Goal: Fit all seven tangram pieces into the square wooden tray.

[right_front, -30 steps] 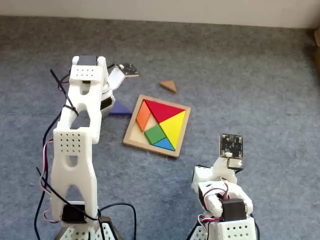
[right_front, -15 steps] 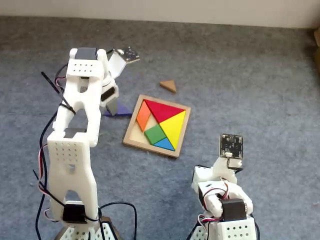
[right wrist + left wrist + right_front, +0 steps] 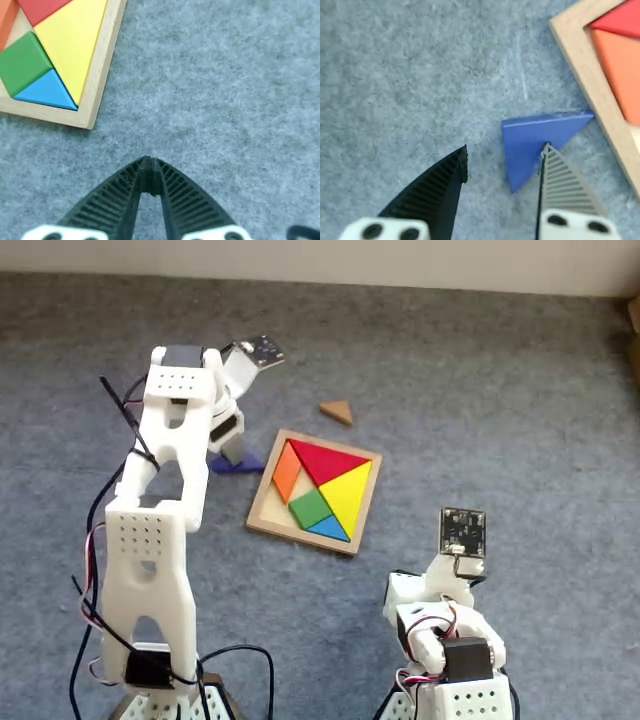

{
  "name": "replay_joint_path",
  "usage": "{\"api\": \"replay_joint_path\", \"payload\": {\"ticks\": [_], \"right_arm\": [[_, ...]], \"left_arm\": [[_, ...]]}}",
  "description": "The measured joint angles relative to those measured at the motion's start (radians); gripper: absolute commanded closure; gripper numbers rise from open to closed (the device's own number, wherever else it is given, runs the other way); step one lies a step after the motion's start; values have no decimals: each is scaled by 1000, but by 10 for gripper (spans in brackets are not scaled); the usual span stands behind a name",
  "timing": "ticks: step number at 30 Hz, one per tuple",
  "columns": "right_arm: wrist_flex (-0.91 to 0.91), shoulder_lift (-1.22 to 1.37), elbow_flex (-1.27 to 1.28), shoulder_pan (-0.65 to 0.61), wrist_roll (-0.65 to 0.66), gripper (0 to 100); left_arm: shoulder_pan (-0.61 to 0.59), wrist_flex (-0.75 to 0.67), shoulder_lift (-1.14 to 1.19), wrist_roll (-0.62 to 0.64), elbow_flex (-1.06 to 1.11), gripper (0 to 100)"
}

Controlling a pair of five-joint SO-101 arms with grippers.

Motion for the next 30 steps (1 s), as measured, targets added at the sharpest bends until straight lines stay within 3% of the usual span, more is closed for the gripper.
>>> {"api": "replay_joint_path", "payload": {"ticks": [14,19,30], "right_arm": [[0,0,0,0,0,994],[0,0,0,0,0,994],[0,0,0,0,0,994]], "left_arm": [[83,107,78,-100,-49,772],[84,112,78,-100,-43,894],[112,250,89,-95,-150,995]]}}
